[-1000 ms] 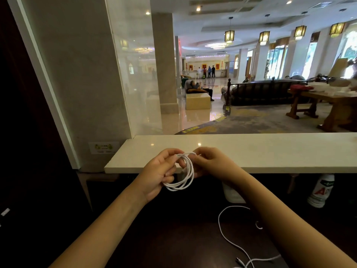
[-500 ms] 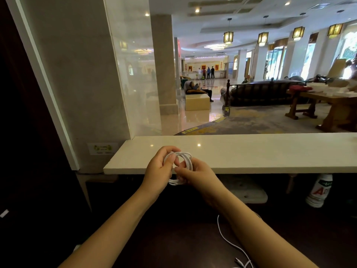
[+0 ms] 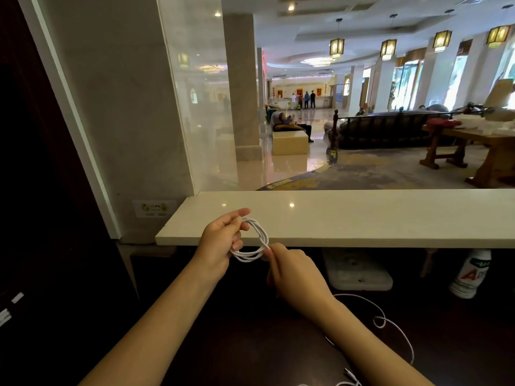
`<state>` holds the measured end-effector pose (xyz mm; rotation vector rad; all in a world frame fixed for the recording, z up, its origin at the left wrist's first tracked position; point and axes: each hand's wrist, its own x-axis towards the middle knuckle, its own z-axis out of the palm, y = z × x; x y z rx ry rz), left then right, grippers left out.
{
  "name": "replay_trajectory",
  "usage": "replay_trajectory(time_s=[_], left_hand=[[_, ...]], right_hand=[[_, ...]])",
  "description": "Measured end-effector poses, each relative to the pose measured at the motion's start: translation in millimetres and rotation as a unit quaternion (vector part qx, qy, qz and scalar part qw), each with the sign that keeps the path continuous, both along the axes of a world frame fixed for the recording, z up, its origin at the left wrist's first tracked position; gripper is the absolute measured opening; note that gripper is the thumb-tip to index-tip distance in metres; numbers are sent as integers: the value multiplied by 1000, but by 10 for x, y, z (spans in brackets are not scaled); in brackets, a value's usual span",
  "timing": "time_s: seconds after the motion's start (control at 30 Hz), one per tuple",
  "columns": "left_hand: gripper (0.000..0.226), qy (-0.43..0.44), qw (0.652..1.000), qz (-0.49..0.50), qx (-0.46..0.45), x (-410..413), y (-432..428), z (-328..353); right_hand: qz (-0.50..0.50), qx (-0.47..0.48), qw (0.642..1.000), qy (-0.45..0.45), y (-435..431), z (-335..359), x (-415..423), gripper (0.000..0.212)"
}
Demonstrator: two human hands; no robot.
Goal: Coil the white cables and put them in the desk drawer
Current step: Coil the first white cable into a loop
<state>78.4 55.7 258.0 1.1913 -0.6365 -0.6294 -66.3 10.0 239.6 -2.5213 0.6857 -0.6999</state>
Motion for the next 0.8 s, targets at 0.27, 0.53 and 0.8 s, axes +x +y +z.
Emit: replay_trajectory(time_s=[0.27,0.53,0.8], left_hand=[[24,-31,968,-241,62,126,180,3],[26,176,965,-186,-54,-43,17,5],[24,170,968,-171,-65,-46,59,-84]], right_hand=[[42,24,995,-84,-151,84,-64,27],[35,81,984,-153,-120,-105,65,29],[154,501,837,-158,-285,-58,34,27]])
